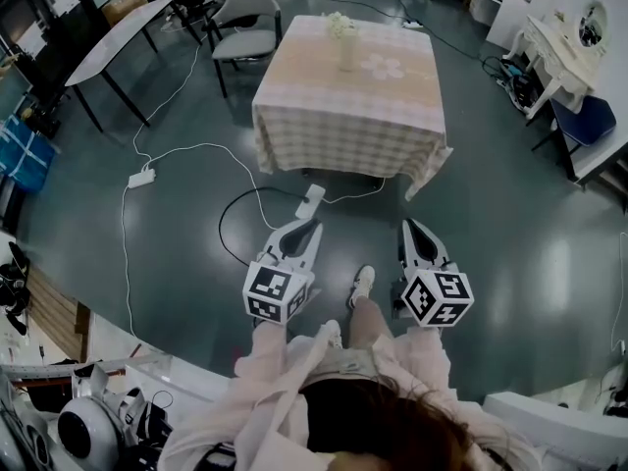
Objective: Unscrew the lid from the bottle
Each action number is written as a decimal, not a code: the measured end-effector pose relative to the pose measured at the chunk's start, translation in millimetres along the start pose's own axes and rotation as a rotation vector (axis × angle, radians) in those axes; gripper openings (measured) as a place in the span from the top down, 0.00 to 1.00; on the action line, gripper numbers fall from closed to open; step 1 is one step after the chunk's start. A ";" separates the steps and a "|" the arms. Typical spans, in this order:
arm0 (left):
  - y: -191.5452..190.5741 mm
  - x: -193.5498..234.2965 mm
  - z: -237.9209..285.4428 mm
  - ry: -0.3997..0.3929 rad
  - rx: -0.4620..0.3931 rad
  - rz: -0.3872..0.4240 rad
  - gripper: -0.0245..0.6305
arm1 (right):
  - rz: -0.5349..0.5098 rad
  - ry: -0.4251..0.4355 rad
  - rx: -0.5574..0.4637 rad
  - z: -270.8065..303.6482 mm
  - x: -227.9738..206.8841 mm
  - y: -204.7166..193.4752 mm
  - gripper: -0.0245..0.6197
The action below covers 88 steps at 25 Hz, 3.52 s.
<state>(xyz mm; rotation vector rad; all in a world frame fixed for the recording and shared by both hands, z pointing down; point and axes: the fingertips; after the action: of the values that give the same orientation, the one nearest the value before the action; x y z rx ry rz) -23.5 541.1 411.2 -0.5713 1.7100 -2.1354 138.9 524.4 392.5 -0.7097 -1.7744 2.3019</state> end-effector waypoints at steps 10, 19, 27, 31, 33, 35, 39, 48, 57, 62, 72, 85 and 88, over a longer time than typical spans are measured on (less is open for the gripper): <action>8.3 36.0 42.7 0.018 -0.001 -0.017 0.89 | 0.003 0.025 0.018 58.3 -10.4 10.0 0.94; 32.8 83.1 131.5 0.040 -0.008 -0.020 0.89 | -0.011 0.066 0.035 151.7 -51.3 43.5 0.94; 64.3 132.0 222.4 0.078 -0.071 -0.116 0.89 | -0.038 0.129 0.035 246.2 -94.5 87.2 0.94; 65.5 149.3 264.1 0.101 -0.051 -0.089 0.89 | -0.037 0.137 0.050 285.8 -118.3 94.0 0.94; 66.5 152.8 282.4 0.103 -0.044 -0.081 0.89 | -0.038 0.147 0.053 301.0 -127.5 98.2 0.94; 68.8 154.5 296.2 0.099 -0.044 -0.083 0.89 | -0.037 0.156 0.052 311.9 -134.5 102.5 0.94; 64.0 158.2 313.6 0.091 -0.032 -0.108 0.89 | -0.011 0.146 0.070 325.9 -149.1 96.9 0.94; 46.4 180.6 347.8 0.082 0.005 -0.169 0.89 | 0.024 0.145 0.128 358.0 -165.5 73.6 0.94; 66.2 244.8 419.7 0.037 0.011 -0.134 0.89 | 0.070 0.097 0.088 442.9 -193.3 98.2 0.94; 87.7 285.6 464.6 0.011 0.018 -0.103 0.89 | 0.066 0.056 0.079 491.9 -208.8 120.4 0.94; 89.7 351.2 538.6 -0.021 0.038 -0.046 0.89 | 0.046 0.006 0.072 574.5 -234.5 138.4 0.94; 66.8 374.5 613.8 -0.134 0.077 0.023 0.56 | 0.022 -0.022 0.093 623.8 -253.7 142.5 0.94; 54.9 373.6 633.5 -0.142 0.076 0.085 0.49 | 0.017 -0.009 0.114 628.5 -257.8 138.9 0.94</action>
<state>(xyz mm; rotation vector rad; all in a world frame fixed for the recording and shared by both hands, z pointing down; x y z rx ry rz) -19.9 -189.0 515.0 -0.6025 1.5436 -2.0401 104.1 -165.7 450.8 -0.6988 -1.6314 2.3975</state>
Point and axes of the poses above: the fingertips, and each gripper's own axes: z forward along the fingers, x to its left, y out of its top
